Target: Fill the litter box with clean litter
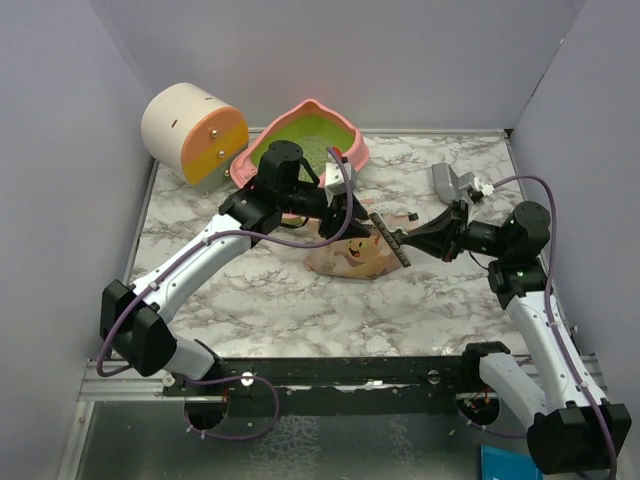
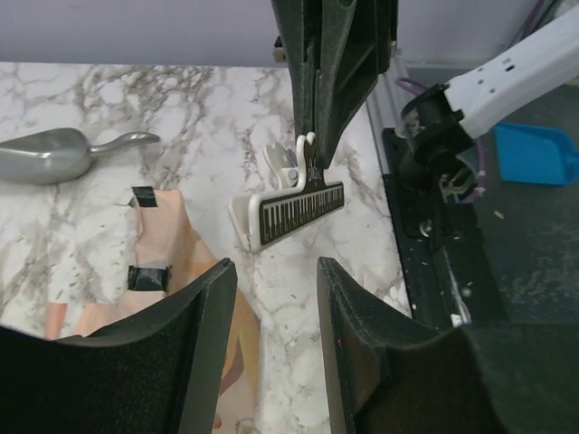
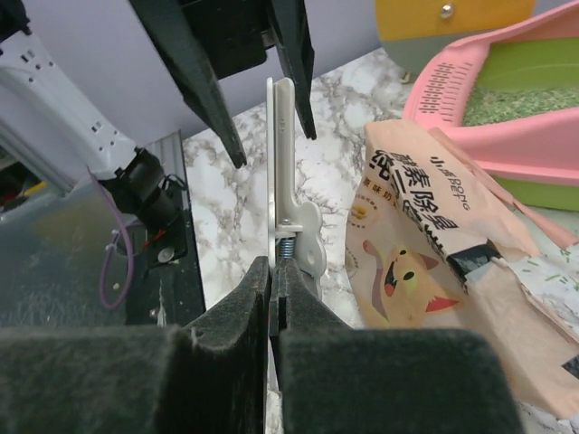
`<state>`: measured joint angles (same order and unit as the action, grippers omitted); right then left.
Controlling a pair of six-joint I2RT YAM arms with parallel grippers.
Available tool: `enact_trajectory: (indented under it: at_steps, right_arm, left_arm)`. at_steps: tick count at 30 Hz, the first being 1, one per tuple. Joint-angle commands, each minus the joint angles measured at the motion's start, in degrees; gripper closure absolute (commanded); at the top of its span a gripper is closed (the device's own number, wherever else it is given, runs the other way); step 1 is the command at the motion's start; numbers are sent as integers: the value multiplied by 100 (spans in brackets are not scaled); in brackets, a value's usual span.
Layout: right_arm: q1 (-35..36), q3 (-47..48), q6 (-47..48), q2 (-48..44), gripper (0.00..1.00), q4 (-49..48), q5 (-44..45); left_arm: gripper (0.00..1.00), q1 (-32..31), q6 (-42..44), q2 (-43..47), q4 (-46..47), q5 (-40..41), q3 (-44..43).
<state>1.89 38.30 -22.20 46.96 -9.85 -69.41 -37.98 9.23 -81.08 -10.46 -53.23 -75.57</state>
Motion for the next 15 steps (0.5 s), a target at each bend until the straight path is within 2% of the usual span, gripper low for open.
enact_trajectory:
  at_steps: [1,4,12,15]
  right_arm:
    - [330,497,774,243,99,743,-112]
    - [362,523,847,283,99,780,75]
    - [428,503,865,419,99,801,81]
    - [464,539,890,410,99,852,30]
  left_arm:
    - [57,205,-817,-155,523,-1469,-173]
    - [59,236,-1032,-150,640,-1841,-177]
    - [61,248,-1647,-253,1165,-1824,-141]
    - [62,256,-1691,-396,1102,-1797,-177]
